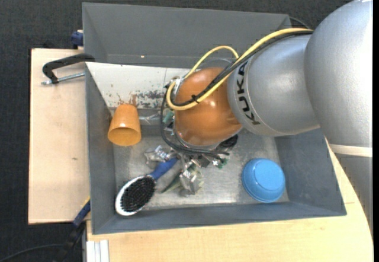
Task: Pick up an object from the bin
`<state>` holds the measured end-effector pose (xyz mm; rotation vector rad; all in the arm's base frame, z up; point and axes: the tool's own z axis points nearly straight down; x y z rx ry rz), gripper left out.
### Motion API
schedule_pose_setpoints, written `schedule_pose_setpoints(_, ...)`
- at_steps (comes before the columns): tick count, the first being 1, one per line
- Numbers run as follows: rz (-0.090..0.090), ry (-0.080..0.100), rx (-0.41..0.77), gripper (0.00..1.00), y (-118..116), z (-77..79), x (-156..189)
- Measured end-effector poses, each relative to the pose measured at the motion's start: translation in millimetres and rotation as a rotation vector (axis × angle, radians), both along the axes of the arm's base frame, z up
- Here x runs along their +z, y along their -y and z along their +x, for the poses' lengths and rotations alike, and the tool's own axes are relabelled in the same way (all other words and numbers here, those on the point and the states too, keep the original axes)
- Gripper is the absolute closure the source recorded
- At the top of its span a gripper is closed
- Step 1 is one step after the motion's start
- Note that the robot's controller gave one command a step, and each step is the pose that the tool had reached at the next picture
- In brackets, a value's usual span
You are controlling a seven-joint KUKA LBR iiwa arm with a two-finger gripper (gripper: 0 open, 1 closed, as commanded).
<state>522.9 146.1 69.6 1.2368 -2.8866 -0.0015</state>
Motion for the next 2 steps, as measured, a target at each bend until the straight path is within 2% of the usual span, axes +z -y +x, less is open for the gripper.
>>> schedule_pose_setpoints(1, 0.002, 0.002, -0.002, 0.0, -1.3, 0.5, 0.8)
schedule_pose_setpoints(2, 0.002, 0.003, -0.003, 1.0, -1.1, 0.7, 0.5)
